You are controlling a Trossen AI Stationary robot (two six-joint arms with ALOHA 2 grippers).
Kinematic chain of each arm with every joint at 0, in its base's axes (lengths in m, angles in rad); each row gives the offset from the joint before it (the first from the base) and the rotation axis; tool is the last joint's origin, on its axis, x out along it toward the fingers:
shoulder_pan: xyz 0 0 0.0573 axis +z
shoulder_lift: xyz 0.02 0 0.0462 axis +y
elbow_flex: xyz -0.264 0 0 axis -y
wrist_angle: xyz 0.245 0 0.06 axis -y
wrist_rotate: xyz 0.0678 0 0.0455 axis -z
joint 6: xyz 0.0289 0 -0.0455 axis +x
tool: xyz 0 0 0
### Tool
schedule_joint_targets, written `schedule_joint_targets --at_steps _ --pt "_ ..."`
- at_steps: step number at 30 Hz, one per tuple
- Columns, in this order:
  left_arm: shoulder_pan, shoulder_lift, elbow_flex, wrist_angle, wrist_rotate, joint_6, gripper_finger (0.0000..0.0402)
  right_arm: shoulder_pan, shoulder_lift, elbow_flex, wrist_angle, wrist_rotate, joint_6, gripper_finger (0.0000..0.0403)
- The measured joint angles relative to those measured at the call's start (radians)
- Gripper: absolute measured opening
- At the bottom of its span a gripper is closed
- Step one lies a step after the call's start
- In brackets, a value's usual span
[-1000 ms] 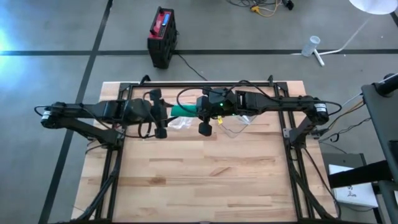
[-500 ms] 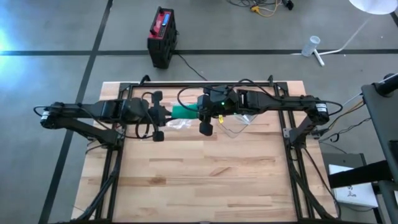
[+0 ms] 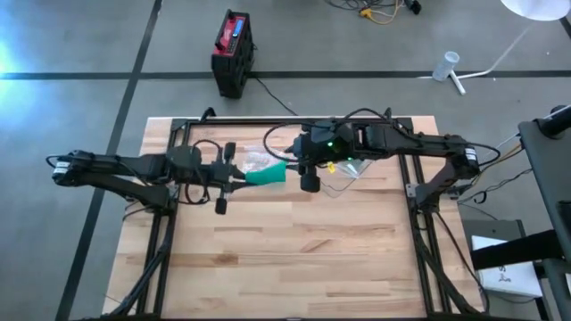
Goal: Roll bandage
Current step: Roll the dark green bandage
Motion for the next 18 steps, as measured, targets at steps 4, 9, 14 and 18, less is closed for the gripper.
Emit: schedule_joint_targets --at_steps 4,9,14,18 --pt "0.0 -0.003 -0.061 0.102 -0.001 -0.018 0.0004 0.0 -0.004 0.0 0.0 -0.016 -0.028 0.02" --pt "0.0 -0.008 -0.087 0.171 -0.002 -0.019 0.0004 0.002 -0.004 -0.001 -0.018 -0.09 -0.063 0.0201" --pt "0.0 -0.007 -0.085 0.185 0.015 -0.034 0.0005 0.002 -0.004 -0.001 -0.037 -0.08 -0.075 0.02" --pt "0.0 -0.014 -0.086 0.155 0.015 -0.073 0.0006 0.003 -0.011 -0.002 -0.065 0.014 -0.108 0.0199"
